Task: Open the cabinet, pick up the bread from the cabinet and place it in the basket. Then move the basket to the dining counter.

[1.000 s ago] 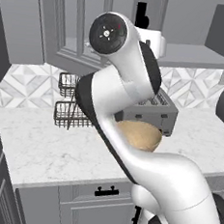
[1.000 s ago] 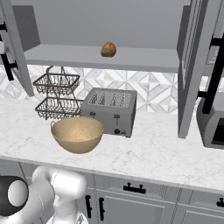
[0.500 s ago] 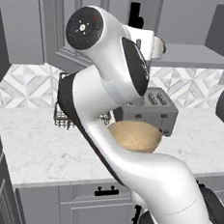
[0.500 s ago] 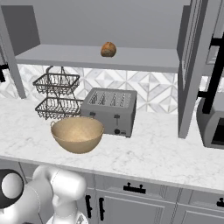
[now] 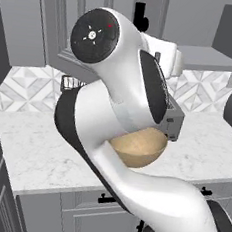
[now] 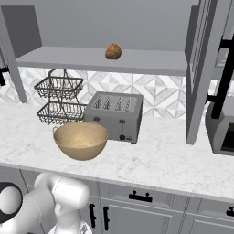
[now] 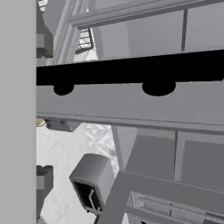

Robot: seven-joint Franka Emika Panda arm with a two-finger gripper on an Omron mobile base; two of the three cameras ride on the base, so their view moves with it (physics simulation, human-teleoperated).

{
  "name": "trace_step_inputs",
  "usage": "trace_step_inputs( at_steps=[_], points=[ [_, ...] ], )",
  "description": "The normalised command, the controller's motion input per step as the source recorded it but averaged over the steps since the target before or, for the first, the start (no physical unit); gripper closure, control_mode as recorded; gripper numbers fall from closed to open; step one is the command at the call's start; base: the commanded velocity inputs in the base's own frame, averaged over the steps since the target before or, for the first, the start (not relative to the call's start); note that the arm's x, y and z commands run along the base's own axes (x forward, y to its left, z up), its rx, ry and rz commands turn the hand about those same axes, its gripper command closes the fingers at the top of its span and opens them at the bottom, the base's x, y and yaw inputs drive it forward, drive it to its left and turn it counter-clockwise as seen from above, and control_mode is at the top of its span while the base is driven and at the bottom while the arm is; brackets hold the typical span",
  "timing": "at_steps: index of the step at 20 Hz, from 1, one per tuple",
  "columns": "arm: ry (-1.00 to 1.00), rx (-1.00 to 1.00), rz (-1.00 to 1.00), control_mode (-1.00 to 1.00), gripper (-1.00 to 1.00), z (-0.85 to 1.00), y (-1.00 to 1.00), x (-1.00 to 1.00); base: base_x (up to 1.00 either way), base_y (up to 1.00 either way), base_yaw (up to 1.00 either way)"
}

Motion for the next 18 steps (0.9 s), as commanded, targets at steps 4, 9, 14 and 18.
trace_step_inputs(
  at_steps=[4, 9, 14, 18],
  points=[
    [-0.13, 0.31, 0.24, -1.00, -1.00, -0.02, -0.80, -0.67, 0.00, 0.00, 0.00],
    [-0.24, 0.44, 0.42, -1.00, -1.00, 0.00, -1.00, -0.22, 0.00, 0.00, 0.00],
    [-0.11, 0.49, 0.39, -1.00, -1.00, -0.12, -1.00, -0.02, 0.00, 0.00, 0.00],
    [0.09, 0.46, 0.34, -1.00, -1.00, -0.28, -0.28, 0.44, 0.00, 0.00, 0.00]
  ],
)
